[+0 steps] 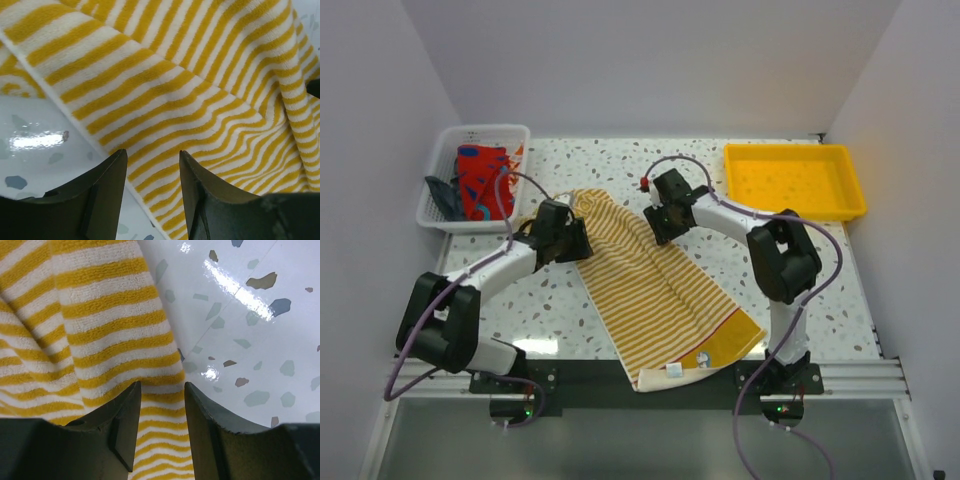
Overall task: Fold and stack the towels
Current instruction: Flatten out the crumpled towel
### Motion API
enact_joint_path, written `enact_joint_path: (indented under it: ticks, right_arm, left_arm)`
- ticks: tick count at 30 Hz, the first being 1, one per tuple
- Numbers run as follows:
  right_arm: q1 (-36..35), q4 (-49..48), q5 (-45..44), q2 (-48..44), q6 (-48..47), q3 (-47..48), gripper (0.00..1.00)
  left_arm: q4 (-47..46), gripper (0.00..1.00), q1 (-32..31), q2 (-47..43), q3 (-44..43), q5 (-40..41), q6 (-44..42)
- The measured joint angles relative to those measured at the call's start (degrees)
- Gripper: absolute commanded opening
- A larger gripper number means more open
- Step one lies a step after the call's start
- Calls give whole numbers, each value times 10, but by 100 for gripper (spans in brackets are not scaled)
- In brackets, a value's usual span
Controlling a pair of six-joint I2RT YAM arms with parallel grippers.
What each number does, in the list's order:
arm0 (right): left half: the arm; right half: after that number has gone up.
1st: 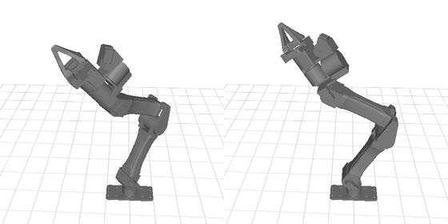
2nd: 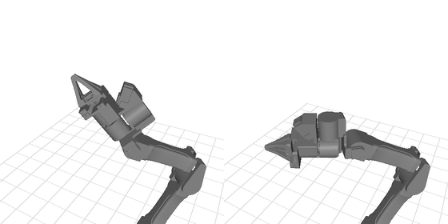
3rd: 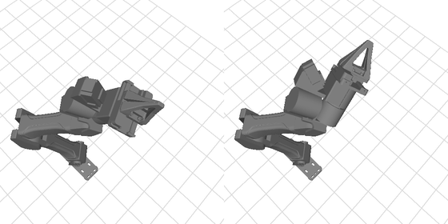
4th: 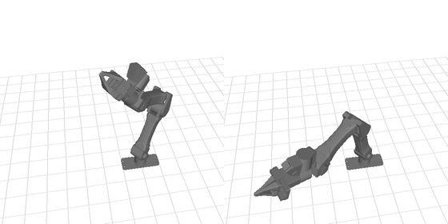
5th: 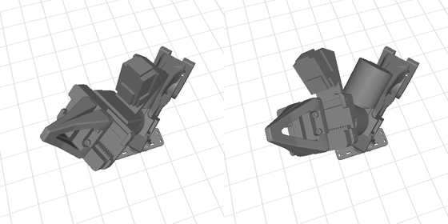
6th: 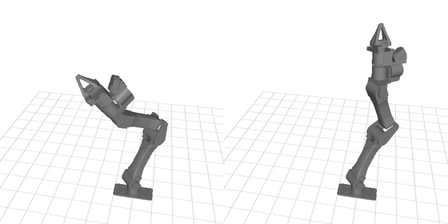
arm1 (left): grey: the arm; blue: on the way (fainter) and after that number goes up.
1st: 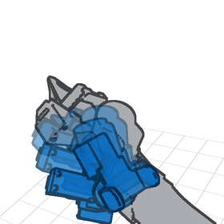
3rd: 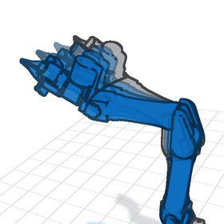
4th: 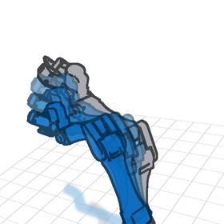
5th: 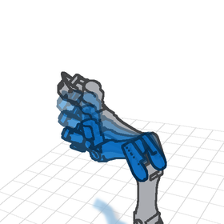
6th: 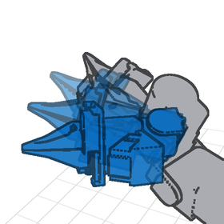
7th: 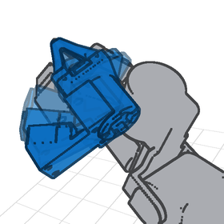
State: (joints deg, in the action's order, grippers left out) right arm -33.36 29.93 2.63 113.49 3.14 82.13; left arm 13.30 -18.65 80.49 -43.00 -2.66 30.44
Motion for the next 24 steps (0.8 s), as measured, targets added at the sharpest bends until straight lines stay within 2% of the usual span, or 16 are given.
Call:
enact_joint_path:
  ticks: [7,10,15,19,24]
  right_arm:
    - [0,-31,-33,13,13,-25,44]
    - [0,-53,-51,-4,30,-57,44]
    - [5,-67,-89,-59,75,-133,44]
    - [19,-42,-126,-128,120,-213,44]
    - [35,19,-155,-237,182,-319,46]
  left_arm:
    - [-19,48,-61,50,-3,-9,0]
    - [-22,41,-82,67,8,-16,3]
    - [-29,35,-96,63,19,-33,6]
    - [-15,33,-107,26,53,-53,15]
    - [54,29,-119,-55,106,-88,31]
